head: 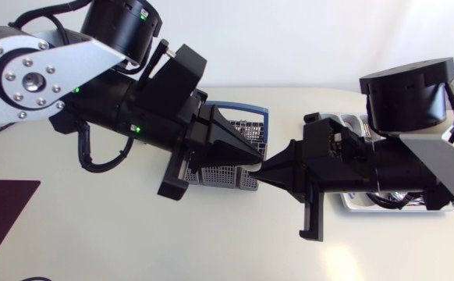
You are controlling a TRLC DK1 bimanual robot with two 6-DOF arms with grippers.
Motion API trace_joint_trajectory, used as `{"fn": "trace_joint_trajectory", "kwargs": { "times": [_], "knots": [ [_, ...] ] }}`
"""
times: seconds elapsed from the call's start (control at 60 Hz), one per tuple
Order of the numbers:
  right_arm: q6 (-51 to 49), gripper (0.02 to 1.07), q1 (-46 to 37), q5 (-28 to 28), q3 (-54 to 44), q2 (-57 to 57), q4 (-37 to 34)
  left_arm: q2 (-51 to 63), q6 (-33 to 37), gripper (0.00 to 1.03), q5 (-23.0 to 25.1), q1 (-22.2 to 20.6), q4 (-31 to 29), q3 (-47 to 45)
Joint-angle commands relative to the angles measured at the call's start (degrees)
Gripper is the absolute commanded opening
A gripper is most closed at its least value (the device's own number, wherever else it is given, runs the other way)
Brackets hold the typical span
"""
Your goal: Transfer all utensils from the basket to the drawer tray.
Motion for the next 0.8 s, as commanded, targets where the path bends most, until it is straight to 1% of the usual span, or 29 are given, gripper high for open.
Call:
{"fn": "trace_joint_trajectory", "kwargs": {
  "times": [0.0,0.033,0.067,0.083,0.117,0.133,0.167,0.183,0.2,0.233,0.267,0.283,0.333,0.367,0.433,0.45,0.467,0.483,0.533,0.567,0.633,0.717,0.733,0.767,0.783],
  "knots": [
    [0.2,0.07,0.6,-0.3,-1.1,0.6,-0.4,0.1,2.2,0.09,-0.3,-0.1,0.2,-1.9],
    [0.2,0.07,0.8,-0.2,-1.2,0.8,-0.6,0.1,2.4,0.12,-0.7,-0.1,0.3,-2.0],
    [0.0,0.07,1.0,-0.2,-1.3,1.1,-0.7,0.0,2.7,0.2,-1.1,-0.2,0.6,-2.0],
    [-0.2,0.07,1.0,-0.3,-1.3,1.3,-0.8,0.0,2.7,0.28,-1.4,-0.1,0.9,-1.9],
    [-0.6,0.07,1.3,-0.2,-1.4,1.9,-1.2,0.0,2.7,0.37,-1.4,-0.1,1.2,-1.8],
    [-1.1,0.07,1.3,-0.3,-1.6,2.3,-1.5,0.0,2.4,0.47,-2.0,-0.1,1.8,-1.5],
    [-1.3,0.07,1.4,-0.3,-2.0,2.7,-1.5,0.0,2.3,0.58,-3.2,0.0,2.5,-1.2],
    [-1.4,0.07,1.4,-0.2,-2.1,2.9,-1.5,0.0,2.2,0.61,-3.6,0.0,2.6,-1.1],
    [-1.6,0.07,1.3,-0.2,-2.3,3.2,-1.5,0.0,2.2,0.69,-4.9,-0.1,3.4,-0.8],
    [-2.0,0.07,1.3,-0.2,-2.7,3.5,-1.5,-0.1,1.7,0.79,-6.7,-0.2,4.8,-0.5],
    [-2.4,0.07,1.3,-0.2,-3.2,4.0,-1.5,-0.4,1.0,0.84,-8.4,-0.3,6.6,-0.5],
    [-2.7,0.07,1.3,-0.2,-3.4,4.1,-1.6,-0.4,1.0,0.84,-8.6,-0.3,6.8,-0.5],
    [-3.5,0.07,0.9,-0.1,-4.1,4.8,-1.8,-0.6,0.2,0.91,-11.9,-0.4,9.7,-0.5],
    [-4.5,0.07,0.3,-0.2,-4.5,4.8,-2.2,-0.6,-0.5,0.95,-12.9,-0.1,11.2,-0.5],
    [-6.0,0.07,-1.9,-0.2,-5.5,4.6,-2.7,-0.6,-0.5,0.96,-16.0,0.1,12.9,-0.5],
    [-6.4,0.07,-2.7,-0.2,-5.7,4.5,-2.9,-0.2,-0.4,0.96,-19.7,0.1,14.3,-0.5],
    [-7.1,0.07,-4.1,-0.2,-5.8,4.4,-2.9,-0.1,-0.3,0.96,-22.1,0.1,14.9,-0.5],
    [-7.7,0.07,-5.3,-0.2,-6.0,4.3,-3.0,-0.1,-0.1,0.96,-23.5,0.3,15.4,-0.6],
    [-10.0,0.07,-8.9,-0.3,-6.3,4.1,-4.0,0.0,1.3,0.96,-25.4,0.9,15.9,-1.0],
    [-11.6,0.07,-11.5,-0.2,-6.5,4.0,-4.3,0.5,2.2,0.96,-27.6,1.6,15.7,-0.9],
    [-15.4,0.07,-17.6,0.4,-6.9,3.6,-5.2,1.2,6.4,0.96,-32.6,1.6,14.3,-1.4],
    [-20.9,0.07,-23.4,4.0,-7.7,3.7,-5.4,1.3,11.2,0.96,-38.1,1.4,14.3,-3.9],
    [-22.1,0.07,-25.4,4.3,-7.7,3.8,-5.5,1.6,12.9,0.96,-40.0,1.1,14.4,-4.6],
    [-24.8,0.07,-29.2,4.3,-7.8,4.0,-6.0,1.9,14.4,0.96,-41.7,1.0,14.4,-5.4],
    [-25.8,0.07,-30.2,4.3,-7.8,4.1,-6.2,2.0,14.5,0.96,-41.8,1.0,14.3,-5.5]
  ]
}}
